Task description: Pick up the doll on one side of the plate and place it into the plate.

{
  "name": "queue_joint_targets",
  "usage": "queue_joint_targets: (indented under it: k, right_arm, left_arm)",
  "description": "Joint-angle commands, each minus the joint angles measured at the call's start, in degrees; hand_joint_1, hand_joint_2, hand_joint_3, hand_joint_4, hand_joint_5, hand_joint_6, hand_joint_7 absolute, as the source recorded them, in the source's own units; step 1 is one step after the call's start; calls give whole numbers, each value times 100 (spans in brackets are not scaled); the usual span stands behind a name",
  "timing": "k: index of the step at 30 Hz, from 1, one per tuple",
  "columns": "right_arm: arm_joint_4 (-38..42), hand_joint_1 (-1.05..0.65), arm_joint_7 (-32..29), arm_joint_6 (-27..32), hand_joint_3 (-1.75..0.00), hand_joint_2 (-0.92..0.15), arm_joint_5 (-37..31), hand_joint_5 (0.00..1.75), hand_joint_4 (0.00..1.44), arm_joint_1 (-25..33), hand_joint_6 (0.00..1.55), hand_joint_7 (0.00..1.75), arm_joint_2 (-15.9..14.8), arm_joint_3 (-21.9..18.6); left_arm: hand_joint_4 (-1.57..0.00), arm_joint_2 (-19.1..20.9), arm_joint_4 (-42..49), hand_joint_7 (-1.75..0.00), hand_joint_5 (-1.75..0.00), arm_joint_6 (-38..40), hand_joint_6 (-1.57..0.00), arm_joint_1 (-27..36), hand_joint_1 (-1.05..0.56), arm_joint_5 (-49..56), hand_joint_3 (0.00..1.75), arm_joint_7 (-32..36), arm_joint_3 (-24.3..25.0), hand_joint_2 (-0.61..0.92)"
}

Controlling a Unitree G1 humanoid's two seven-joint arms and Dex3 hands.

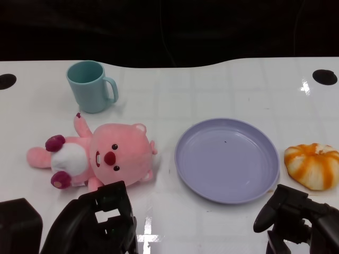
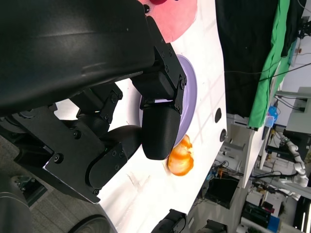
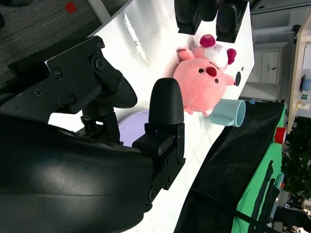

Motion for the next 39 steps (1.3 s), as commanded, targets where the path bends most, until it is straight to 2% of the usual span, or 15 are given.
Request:
queue_joint_targets:
  k: [1, 5, 8, 11, 13, 15, 17, 19, 21, 22, 23, 25, 28, 31, 39]
  right_arm:
    - [1, 1, -2, -66, -115, -65, 19, 175, 59, -6, 45, 161, -61, -45]
    - [5, 0, -12, -75, -115, -65, 13, 175, 59, -8, 46, 161, -50, -35]
    - [10, 1, 5, -83, -115, -65, 38, 175, 60, -4, 46, 161, -51, -41]
    - [2, 0, 16, -82, -115, -65, 31, 175, 60, 3, 46, 161, -69, -50]
    - [-3, -1, 19, -73, -115, -65, 44, 175, 60, 3, 46, 161, -65, -51]
    - [7, -1, 21, -83, -115, -65, 53, 175, 60, -8, 46, 161, -57, -46]
    - [2, -1, 19, -59, -115, -66, 58, 175, 60, -21, 46, 161, -50, -39]
    - [-32, 0, 7, 9, -115, -66, 80, 175, 60, -27, 45, 161, -34, -34]
    - [-66, 0, -6, 67, -115, -66, 93, 175, 60, -34, 45, 161, -19, -24]
    - [-75, 0, -11, 84, -115, -66, 96, 175, 60, -38, 45, 161, -13, -19]
    - [-74, 0, -13, 86, -115, -66, 99, 175, 60, -44, 45, 161, -8, -16]
    - [-48, -1, -10, 47, -115, -66, 101, 175, 60, -55, 45, 161, -5, -17]
    - [-15, -1, -2, 21, -115, -66, 118, 175, 60, -77, 45, 161, -1, -26]
    - [20, -1, 9, 1, -115, -65, 105, 175, 60, -108, 45, 162, -21, -32]
    - [56, -1, 40, 19, -116, -65, 142, 175, 60, -152, 45, 162, -47, -66]
  left_arm:
    - [-87, 52, -46, -155, -169, -99, -78, 8, -14, 102, 132, 54, 69, 45]
    - [-78, 7, -84, -134, -160, -104, -73, 21, -12, 70, 127, 97, 154, 49]
    - [-65, 0, -145, -124, -159, -180, -66, 33, -18, 103, 130, 107, 197, 43]
    - [-54, 10, -192, -118, -154, -306, -56, 25, -27, 113, 102, 60, 262, 53]
    - [-48, 31, -220, -111, -151, -449, -51, 19, -30, 186, 68, 69, 302, 68]
    - [-44, 64, -250, -104, -148, -561, -50, -4, -31, 250, 51, 87, 354, 74]
    - [-39, 145, -271, -94, -139, -714, -50, -43, -35, 454, 27, 128, 377, 84]
    - [-36, 256, -255, -86, -131, -953, -48, -95, -40, 729, 15, 119, 378, 90]
    - [-34, 431, -232, -78, -123, -1288, -45, -169, -43, 1128, 12, 112, 368, 92]
    - [-34, 496, -233, -69, -114, -1383, -45, -194, -48, 1273, 12, 113, 370, 92]
    - [-34, 554, -263, -64, -110, -1409, -45, -210, -50, 1348, 11, 104, 389, 92]
    - [-30, 650, -340, -44, -102, -1419, -49, -233, -54, 1475, 9, 112, 427, 92]
    - [-27, 818, -427, -26, -92, -1515, -50, -292, -56, 1794, 7, 150, 462, 92]
    - [-23, 1032, -479, -17, -85, -1575, -47, -431, -60, 2214, 8, 172, 481, 92]
    - [-11, 1539, -510, -8, -76, -1694, -40, -757, -65, 3680, 6, 482, 526, 92]
